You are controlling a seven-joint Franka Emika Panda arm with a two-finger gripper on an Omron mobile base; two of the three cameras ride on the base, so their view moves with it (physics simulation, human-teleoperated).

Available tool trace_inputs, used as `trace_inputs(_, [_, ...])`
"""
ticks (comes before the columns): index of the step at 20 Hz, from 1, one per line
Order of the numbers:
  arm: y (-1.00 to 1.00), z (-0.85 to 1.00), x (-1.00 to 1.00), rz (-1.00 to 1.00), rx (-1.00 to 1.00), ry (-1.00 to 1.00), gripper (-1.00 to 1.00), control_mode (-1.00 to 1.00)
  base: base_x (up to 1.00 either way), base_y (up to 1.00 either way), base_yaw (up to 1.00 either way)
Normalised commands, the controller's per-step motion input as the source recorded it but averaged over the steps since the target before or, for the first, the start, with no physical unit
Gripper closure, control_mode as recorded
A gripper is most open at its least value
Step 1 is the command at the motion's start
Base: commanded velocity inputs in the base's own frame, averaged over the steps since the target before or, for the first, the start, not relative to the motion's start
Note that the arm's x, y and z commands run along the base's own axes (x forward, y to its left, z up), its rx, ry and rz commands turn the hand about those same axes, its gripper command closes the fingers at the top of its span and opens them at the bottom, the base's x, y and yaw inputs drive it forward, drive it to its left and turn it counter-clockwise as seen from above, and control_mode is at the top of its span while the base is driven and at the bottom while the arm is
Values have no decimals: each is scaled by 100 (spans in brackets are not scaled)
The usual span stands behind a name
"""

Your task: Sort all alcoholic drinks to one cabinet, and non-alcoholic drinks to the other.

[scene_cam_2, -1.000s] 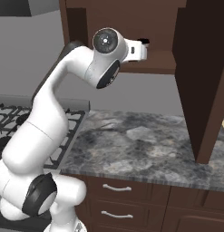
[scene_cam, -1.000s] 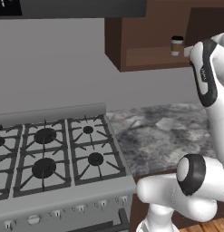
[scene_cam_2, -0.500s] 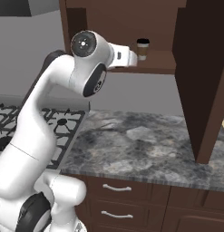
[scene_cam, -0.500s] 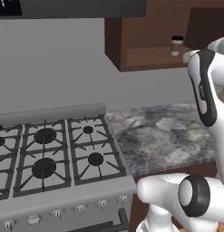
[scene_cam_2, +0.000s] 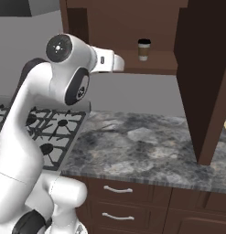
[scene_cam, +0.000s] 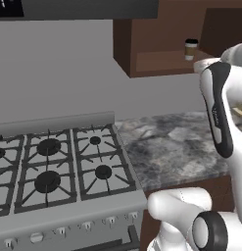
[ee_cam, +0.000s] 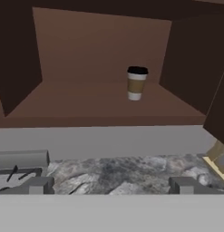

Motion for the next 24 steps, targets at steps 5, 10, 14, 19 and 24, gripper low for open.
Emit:
trace_inputs(5, [37,0,-37,0,0,-4,-100,-100,0,0,0])
trace_inputs(10, [36,0,-34,0,0,-5,-100,-100,0,0,0])
trace_inputs(14, [36,0,-27,0,0,-2,-100,-100,0,0,0])
trace_inputs(19, [29,1,-14,0,0,-2,-100,-100,0,0,0])
trace_inputs(24, [15,5,-6,0,0,-1,-100,-100,0,0,0])
